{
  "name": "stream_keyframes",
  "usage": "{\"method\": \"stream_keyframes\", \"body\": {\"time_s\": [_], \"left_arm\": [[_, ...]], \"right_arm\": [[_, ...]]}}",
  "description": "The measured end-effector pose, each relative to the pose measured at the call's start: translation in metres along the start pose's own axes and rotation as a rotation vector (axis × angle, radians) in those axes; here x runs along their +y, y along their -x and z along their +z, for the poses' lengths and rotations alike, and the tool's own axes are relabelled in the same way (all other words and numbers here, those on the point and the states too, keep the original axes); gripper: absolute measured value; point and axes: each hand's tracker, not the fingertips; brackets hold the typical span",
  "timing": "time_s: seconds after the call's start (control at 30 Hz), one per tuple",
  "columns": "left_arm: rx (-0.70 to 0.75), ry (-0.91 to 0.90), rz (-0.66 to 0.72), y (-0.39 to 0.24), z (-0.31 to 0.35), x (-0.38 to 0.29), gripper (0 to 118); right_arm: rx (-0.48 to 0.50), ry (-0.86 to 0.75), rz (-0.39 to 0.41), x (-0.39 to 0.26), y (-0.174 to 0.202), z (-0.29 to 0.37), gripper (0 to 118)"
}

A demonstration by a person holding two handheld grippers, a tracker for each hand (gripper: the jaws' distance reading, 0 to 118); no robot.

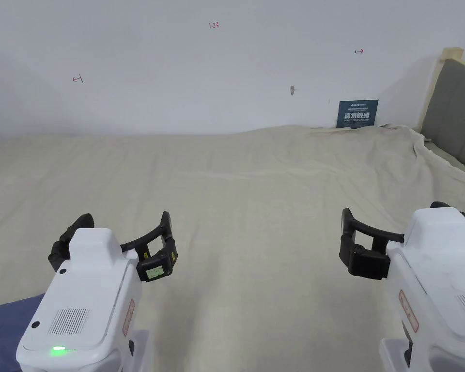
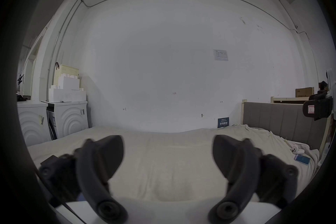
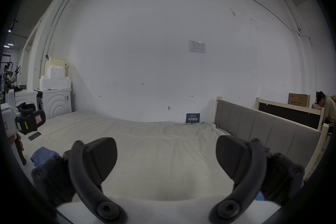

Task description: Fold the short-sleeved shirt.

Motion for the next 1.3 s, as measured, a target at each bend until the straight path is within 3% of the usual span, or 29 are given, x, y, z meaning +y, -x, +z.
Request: {"method": "stream_keyframes", "body": {"time_s": [0.2, 1.3], "left_arm": [[0.008, -0.004, 0.007, 0.0012, -0.0001, -0.0012, 118], [0.046, -0.018, 0.004, 0.0075, 0.0007, -0.0011, 118]], "right_arm": [[-0.005, 0.001, -0.003, 0.0011, -0.0008, -0.0013, 114], [-0.021, -0.022, 0.008, -0.0005, 0.0024, -0.0003, 116]]}}
